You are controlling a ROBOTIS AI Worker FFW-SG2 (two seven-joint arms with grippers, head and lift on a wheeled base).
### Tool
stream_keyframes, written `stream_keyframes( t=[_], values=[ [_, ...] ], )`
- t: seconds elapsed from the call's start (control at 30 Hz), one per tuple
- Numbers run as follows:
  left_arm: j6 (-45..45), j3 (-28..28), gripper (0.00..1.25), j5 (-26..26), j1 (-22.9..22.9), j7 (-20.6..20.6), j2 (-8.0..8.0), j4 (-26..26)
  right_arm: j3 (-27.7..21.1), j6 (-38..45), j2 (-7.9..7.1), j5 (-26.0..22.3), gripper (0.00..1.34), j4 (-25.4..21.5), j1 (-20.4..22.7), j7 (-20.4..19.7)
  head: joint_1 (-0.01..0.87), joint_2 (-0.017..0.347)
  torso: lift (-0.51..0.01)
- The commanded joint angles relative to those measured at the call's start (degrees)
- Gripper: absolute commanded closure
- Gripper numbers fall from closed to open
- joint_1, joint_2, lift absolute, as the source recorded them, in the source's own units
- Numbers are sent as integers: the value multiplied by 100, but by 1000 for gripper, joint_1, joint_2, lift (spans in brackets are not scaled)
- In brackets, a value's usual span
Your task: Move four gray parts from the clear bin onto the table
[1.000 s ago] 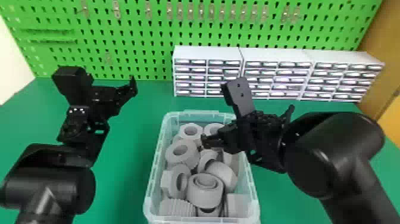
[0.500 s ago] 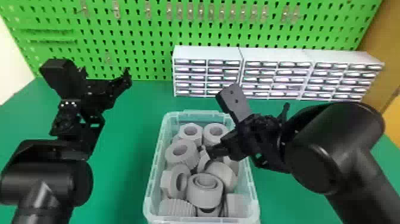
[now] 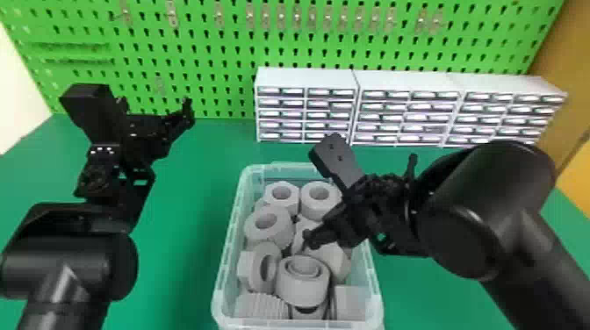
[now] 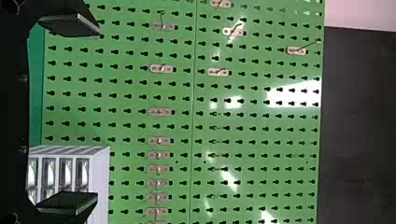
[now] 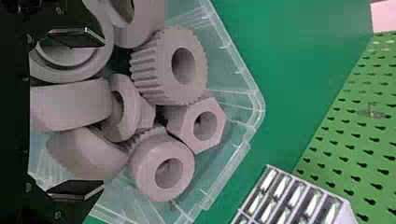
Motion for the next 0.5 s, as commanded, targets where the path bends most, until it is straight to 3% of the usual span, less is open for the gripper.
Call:
stream_keyframes(
  t=[0.0, 0.33, 0.47],
  values=[
    [10, 22, -2, -4, 14, 0, 0, 2, -100, 30, -156, -217, 217, -67, 41, 4, 686, 26, -50],
    [19, 93, -2, -13, 119, 0, 0, 2, -302, 171, -165, -366, 217, -225, 147, 4, 686, 26, -50],
    [19, 93, -2, -21, 110, 0, 0, 46, -346, 179, -297, -533, 217, -278, 217, 13, 686, 26, -50]
  ],
)
